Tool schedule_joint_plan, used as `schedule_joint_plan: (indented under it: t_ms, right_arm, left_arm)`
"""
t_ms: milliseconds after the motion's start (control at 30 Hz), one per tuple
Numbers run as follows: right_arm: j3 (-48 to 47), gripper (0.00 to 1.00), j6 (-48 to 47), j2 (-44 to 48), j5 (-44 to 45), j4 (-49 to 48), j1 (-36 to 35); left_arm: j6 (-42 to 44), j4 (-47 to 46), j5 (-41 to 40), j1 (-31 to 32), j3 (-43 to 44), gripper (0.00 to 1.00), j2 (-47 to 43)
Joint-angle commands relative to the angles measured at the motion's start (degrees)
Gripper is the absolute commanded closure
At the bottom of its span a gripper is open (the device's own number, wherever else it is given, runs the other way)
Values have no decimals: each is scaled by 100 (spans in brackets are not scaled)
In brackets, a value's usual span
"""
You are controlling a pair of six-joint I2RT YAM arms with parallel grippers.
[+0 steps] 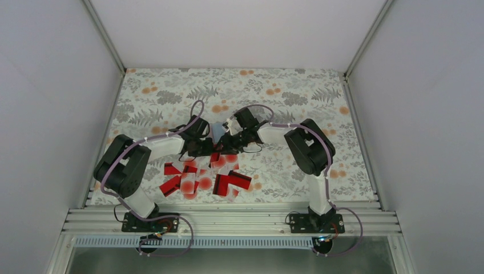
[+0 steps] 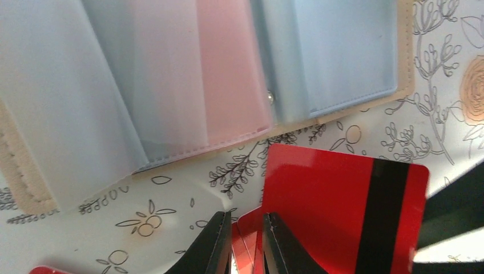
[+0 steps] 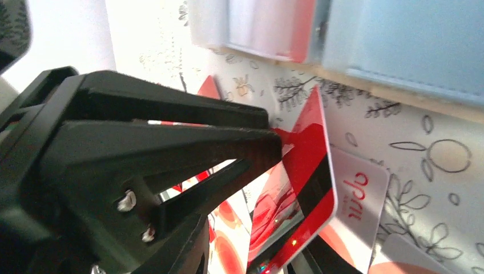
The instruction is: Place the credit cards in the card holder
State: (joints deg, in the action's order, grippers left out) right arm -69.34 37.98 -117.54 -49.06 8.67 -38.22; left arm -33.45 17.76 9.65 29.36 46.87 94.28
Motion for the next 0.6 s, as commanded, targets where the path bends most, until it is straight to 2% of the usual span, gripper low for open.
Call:
schedule_joint_plan:
  t_ms: [0,200,400,567]
  right_arm:
    - [-176,68,135,-277,222,79,-37]
    - [-337,74,178,-533,256,99,-166]
    - [-261,96,34,-577,266,166,-137]
    - [112,96,30,-466,-228,-269,74]
  left_arm:
    - [-20,140,256,25,-325,84,274]
    - [-52,-35,448,7,-447,84,157]
    - [-50,-23,506,-81,-548,84,-68]
    - [-71,67,547,-147,-635,83,-507]
